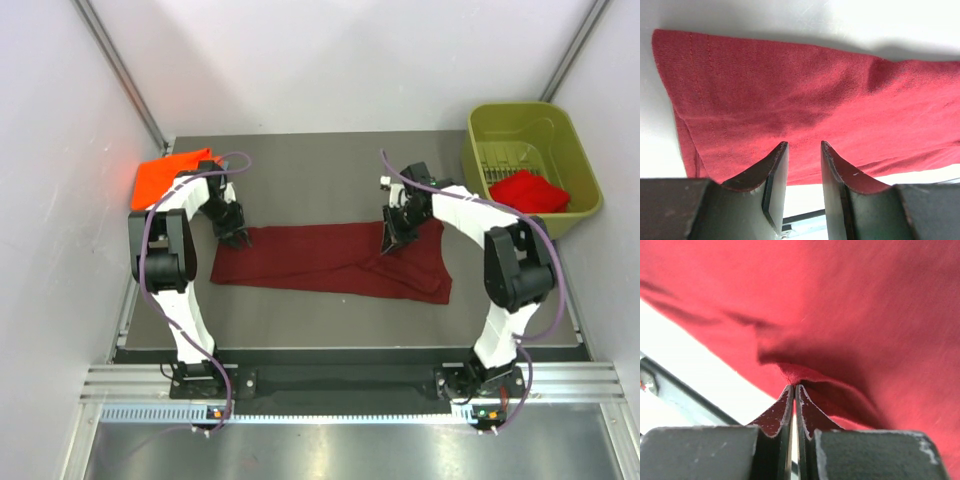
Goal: Fold and stack the t-shirts
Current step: Fold the tshirt
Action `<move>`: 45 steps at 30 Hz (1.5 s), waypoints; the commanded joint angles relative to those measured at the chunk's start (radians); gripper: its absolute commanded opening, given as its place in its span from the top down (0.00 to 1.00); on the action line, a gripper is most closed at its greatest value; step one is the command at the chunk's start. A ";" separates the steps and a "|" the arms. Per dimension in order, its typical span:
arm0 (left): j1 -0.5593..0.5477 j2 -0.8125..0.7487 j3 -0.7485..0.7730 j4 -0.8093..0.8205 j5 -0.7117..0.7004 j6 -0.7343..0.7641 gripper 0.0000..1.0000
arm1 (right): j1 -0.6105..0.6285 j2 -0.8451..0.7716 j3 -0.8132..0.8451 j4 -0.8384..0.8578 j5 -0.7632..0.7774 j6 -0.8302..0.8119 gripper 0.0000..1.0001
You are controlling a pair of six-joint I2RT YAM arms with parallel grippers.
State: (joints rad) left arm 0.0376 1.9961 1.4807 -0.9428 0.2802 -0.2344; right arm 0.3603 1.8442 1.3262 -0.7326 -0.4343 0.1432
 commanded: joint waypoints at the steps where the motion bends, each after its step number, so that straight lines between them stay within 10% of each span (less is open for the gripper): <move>1: -0.001 -0.019 0.023 0.022 0.017 -0.005 0.63 | 0.034 -0.140 -0.069 -0.034 -0.038 0.029 1.00; 10: -0.001 0.021 0.062 0.012 0.019 -0.003 0.63 | 0.111 -0.272 -0.301 -0.007 -0.104 0.087 0.97; 14: -0.004 0.020 0.052 0.007 0.019 -0.003 0.63 | 0.132 -0.287 -0.338 0.002 -0.116 0.111 0.58; 17: -0.004 0.004 0.026 0.013 0.020 -0.003 0.63 | 0.131 -0.296 -0.302 0.001 -0.118 0.105 0.50; 26: -0.016 -0.043 0.007 0.010 0.020 -0.005 0.63 | 0.078 -0.289 -0.070 -0.005 -0.014 0.016 0.50; 45: -0.021 -0.089 -0.014 0.027 0.011 0.000 0.63 | -0.170 -0.166 -0.212 -0.051 0.020 -0.025 0.61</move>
State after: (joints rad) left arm 0.0177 1.9583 1.4761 -0.9367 0.2909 -0.2363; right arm 0.1780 1.7123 1.0996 -0.7364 -0.3832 0.1261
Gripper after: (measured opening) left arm 0.372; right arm 0.392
